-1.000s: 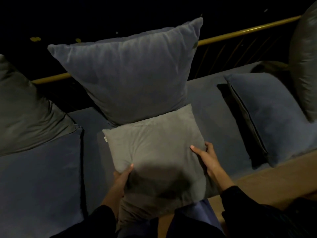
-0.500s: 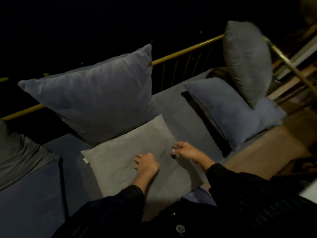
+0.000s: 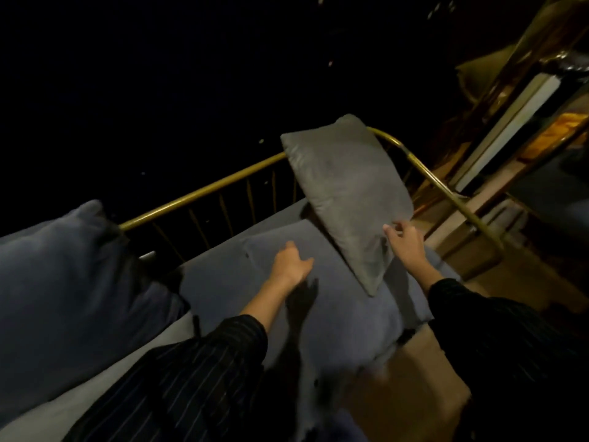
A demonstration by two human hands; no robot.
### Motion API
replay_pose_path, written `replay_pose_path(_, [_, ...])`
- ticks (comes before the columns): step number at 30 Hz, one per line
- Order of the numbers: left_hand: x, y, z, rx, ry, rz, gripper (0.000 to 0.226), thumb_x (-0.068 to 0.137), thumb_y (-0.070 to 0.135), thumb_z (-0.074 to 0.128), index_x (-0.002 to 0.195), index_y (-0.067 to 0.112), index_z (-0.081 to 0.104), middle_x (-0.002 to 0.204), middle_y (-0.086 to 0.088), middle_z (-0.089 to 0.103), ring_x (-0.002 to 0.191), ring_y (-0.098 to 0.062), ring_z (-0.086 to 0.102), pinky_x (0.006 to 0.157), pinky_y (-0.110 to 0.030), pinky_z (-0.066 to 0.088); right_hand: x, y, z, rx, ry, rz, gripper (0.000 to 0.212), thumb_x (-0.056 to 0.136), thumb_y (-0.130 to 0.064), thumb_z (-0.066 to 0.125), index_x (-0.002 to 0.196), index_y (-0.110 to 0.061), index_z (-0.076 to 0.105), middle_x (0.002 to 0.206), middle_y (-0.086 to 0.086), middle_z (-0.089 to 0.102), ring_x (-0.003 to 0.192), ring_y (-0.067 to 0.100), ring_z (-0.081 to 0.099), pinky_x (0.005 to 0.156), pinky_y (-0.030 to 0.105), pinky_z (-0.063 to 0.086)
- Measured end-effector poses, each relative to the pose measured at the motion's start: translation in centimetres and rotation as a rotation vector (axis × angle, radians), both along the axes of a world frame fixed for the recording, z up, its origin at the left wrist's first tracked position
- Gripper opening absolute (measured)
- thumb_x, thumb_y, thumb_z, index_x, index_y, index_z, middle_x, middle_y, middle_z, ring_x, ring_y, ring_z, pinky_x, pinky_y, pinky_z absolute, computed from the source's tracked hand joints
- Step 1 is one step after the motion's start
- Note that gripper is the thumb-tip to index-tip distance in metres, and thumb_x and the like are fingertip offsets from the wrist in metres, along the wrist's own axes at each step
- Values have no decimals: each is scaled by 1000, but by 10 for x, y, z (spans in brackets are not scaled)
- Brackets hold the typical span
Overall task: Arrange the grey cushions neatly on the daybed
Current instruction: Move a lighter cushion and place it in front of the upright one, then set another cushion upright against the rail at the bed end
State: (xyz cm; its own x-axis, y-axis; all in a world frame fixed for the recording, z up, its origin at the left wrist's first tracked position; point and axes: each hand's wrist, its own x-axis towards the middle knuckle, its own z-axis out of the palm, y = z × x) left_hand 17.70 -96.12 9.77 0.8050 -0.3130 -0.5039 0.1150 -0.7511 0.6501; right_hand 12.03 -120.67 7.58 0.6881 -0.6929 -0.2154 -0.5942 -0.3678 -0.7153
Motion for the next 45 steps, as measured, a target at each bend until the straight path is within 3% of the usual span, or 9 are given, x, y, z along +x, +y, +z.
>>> replay_pose_path(5, [25,-139,-3,-265,55,258,102,86,35,69,153,1,0,155,-19,35,140,-33,40,114,-35,34,61,-93,-15,111,47,40,63,93,-42,53,139,0,42,140,24,49,130,38,47,109,48,39])
replay_pose_path(9, [52,-210,-9,-147,216,599,133,76,57,71,147,0,-26,158,-35,0,148,-46,9,119,-48,17,106,-143,-23,75,108,92,67,93,-50,47,139,-1,41,144,22,43,133,39,42,110,52,36])
replay_pose_path(14, [91,-206,-39,-63,256,904,124,80,48,72,151,2,-19,157,-33,9,145,-48,16,116,-52,23,157,-185,-33,81,182,183,78,89,-62,43,146,-10,32,150,17,38,137,36,38,112,48,34])
replay_pose_path(21, [117,-148,-105,-136,268,924,113,84,46,66,154,6,-14,162,-19,16,147,-37,25,119,-43,26,220,-206,-32,200,283,326,97,75,-78,46,152,-27,17,155,9,33,139,34,37,113,48,32])
replay_pose_path(26, [119,-144,-109,-277,216,991,108,84,33,71,155,16,-9,161,-12,20,145,-32,30,118,-40,28,220,-200,-43,202,278,298,104,59,-94,35,145,-37,26,148,5,43,133,34,43,112,54,31])
replay_pose_path(30, [109,-121,-90,-570,346,1166,99,52,28,84,140,18,42,134,-11,59,112,-31,60,86,-46,55,204,-177,-20,85,210,328,87,73,-83,40,144,-34,31,145,5,47,133,34,43,115,54,25])
replay_pose_path(33, [90,-97,-67,-686,419,1175,75,55,27,77,127,13,61,122,-13,69,97,-30,67,62,-31,53,191,-152,17,-28,117,403,81,77,-77,45,142,-31,35,143,3,50,133,32,43,112,51,20])
replay_pose_path(41, [-7,16,16,-830,90,1275,81,51,13,75,129,19,51,117,-6,68,103,-26,65,78,-36,52,122,-41,78,168,-183,486,75,68,-79,55,132,-42,42,133,-8,56,126,24,51,111,51,34])
replay_pose_path(45, [-55,105,43,-771,-117,1319,68,73,-4,68,132,21,45,115,-3,64,102,-26,63,89,-43,52,85,47,76,466,-294,530,69,75,-50,73,135,-30,45,127,-7,55,118,16,54,95,29,44])
